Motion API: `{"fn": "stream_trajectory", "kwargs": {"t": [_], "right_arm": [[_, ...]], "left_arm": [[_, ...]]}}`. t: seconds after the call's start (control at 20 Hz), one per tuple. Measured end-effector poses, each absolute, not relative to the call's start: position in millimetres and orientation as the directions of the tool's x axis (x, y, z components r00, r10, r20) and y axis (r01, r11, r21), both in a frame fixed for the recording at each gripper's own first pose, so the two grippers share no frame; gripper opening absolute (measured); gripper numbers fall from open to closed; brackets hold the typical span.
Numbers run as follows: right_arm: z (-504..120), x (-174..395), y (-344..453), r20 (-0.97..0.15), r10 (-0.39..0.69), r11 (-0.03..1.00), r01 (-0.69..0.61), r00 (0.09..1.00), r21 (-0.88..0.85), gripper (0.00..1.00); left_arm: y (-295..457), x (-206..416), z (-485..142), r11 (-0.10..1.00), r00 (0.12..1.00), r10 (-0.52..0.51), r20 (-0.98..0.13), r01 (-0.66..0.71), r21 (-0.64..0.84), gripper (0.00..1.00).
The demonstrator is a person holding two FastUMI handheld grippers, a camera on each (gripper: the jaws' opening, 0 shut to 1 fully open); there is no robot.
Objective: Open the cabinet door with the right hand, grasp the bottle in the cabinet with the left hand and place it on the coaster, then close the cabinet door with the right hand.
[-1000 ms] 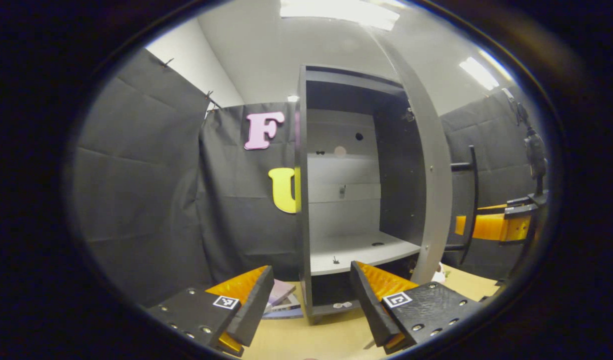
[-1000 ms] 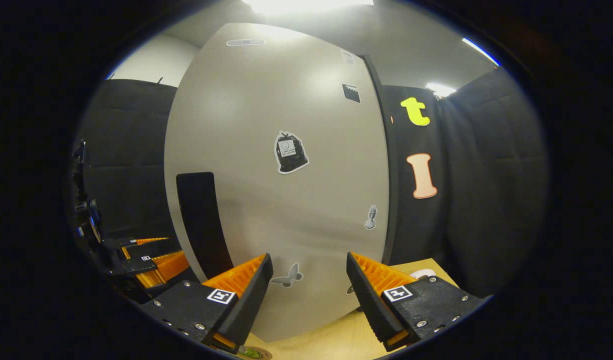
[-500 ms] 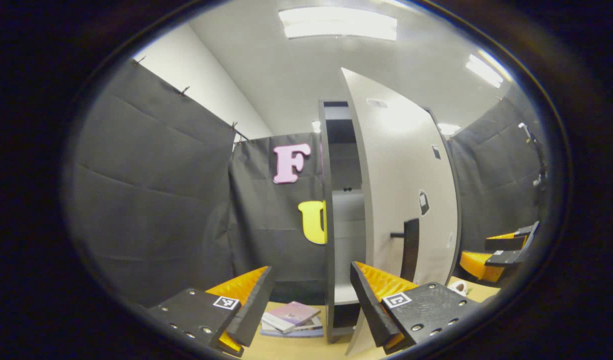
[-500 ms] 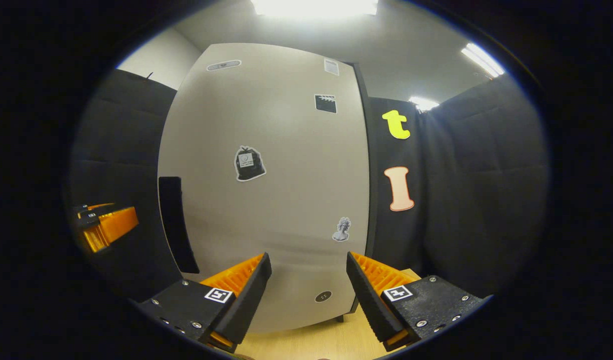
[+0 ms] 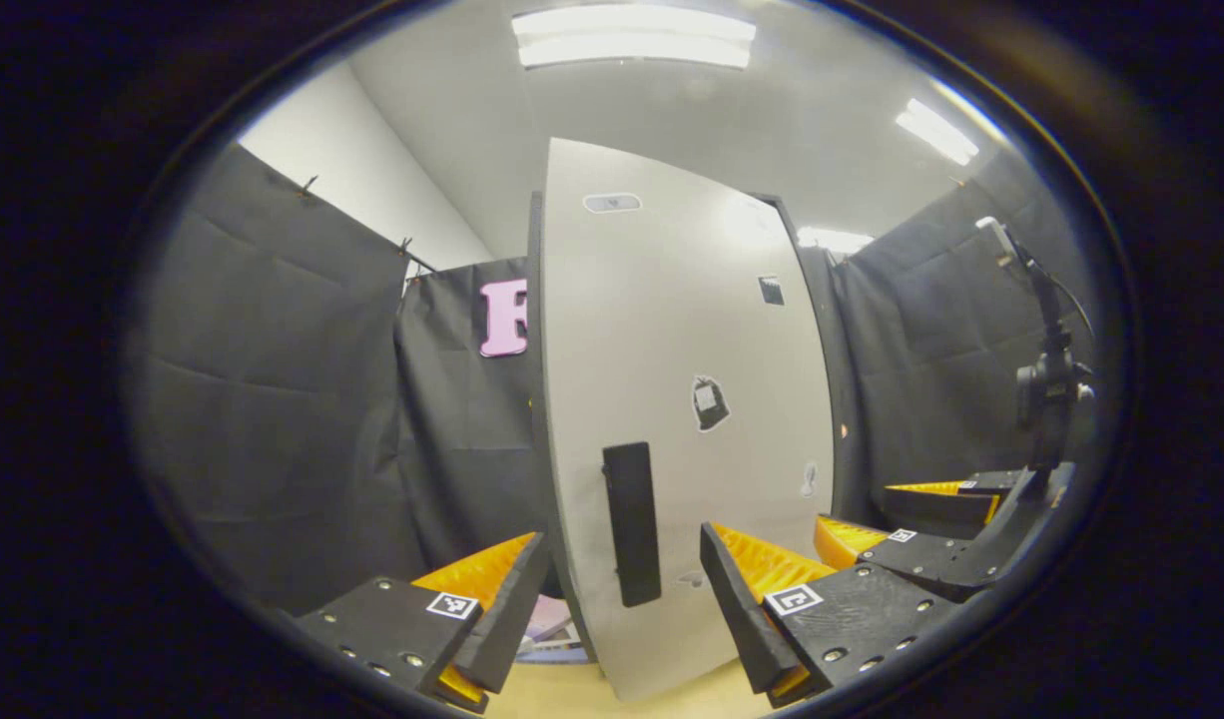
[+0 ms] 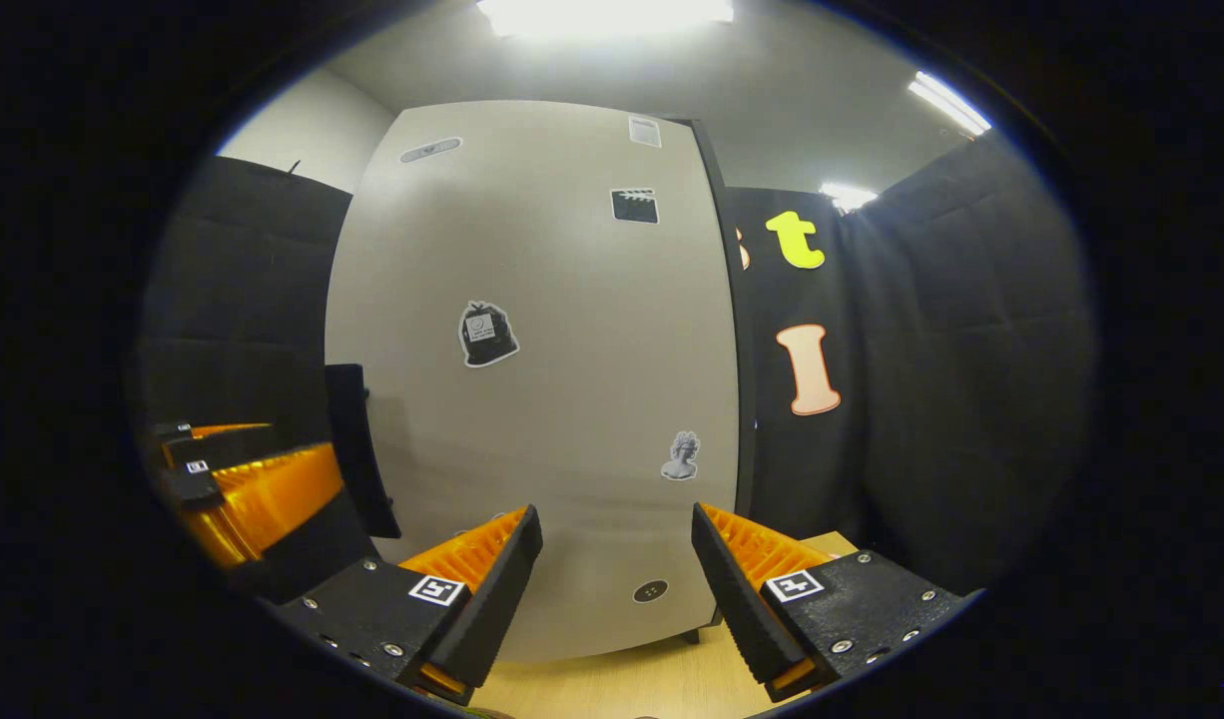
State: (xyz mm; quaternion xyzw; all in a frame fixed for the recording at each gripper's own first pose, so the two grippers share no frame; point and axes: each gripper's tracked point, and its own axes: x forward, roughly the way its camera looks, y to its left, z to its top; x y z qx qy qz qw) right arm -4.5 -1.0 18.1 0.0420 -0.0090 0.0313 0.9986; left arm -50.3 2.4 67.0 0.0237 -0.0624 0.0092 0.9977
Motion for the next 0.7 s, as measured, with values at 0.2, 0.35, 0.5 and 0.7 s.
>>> {"fn": "stream_trajectory", "kwargs": {"t": [0.2,0.35,0.5,0.7], "right_arm": [[13.3,-3.0,-4.2,0.005,0.057,0.996,-0.057,0.998,0.066,0.94],[11.6,-2.1,-9.3,-0.001,0.049,0.996,-0.049,0.999,0.079,0.94],[10.9,1.2,-12.2,0.001,0.037,0.997,-0.037,0.999,0.074,0.94],[8.2,5.3,-14.3,-0.007,0.027,0.997,-0.027,1.0,0.073,0.94]], "left_arm": [[4.2,-33.8,37.7,0.999,0.995,0.04,0.092,-0.042,0.02,0.94],[6.9,-17.6,22.0,0.999,0.998,0.048,0.039,-0.047,-0.022,0.95],[8.0,-17.3,15.9,0.998,0.998,0.041,0.042,-0.039,-0.046,0.88],[3.9,-11.5,14.0,0.999,0.999,0.038,0.032,-0.037,-0.031,0.88]]}}
